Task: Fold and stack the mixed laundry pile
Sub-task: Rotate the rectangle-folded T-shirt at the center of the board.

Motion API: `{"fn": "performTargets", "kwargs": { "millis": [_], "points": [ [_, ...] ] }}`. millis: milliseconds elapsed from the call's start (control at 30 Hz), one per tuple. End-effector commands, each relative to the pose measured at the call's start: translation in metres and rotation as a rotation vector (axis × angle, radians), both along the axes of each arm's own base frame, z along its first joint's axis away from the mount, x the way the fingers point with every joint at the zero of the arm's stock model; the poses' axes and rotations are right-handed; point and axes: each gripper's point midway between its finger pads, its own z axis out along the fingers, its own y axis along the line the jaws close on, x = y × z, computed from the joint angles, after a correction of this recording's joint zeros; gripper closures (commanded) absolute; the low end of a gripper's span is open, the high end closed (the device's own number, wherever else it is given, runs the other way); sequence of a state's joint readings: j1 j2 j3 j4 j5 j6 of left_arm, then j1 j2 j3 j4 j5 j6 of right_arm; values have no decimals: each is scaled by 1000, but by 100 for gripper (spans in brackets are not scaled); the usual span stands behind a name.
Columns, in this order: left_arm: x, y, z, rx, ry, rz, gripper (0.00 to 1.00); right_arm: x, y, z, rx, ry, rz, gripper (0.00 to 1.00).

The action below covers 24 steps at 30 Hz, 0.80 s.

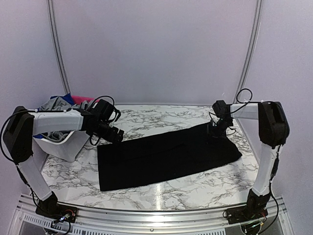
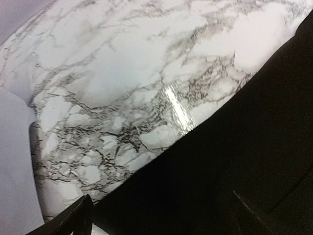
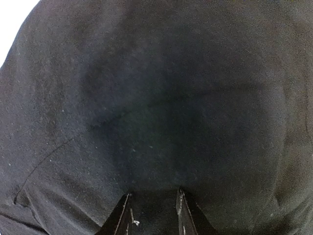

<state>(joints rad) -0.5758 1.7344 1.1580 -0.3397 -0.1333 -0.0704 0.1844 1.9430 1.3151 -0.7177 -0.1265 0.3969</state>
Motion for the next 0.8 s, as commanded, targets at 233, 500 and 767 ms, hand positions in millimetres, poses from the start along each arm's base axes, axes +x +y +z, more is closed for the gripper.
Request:
{"fn": "performTargets", "kwargs": {
  "millis": [233,500,767],
  "points": [
    [20,-49,36,-198,-31,-87,1,150,39,84,37,-330,261,57],
    [31,-62,-1,230,-107,-226,1,107,45,118,123,-371,255,51],
    [24,-49,-34,492,-103,-297,1,58,41,95,162,-295,229,51]
  ]
}}
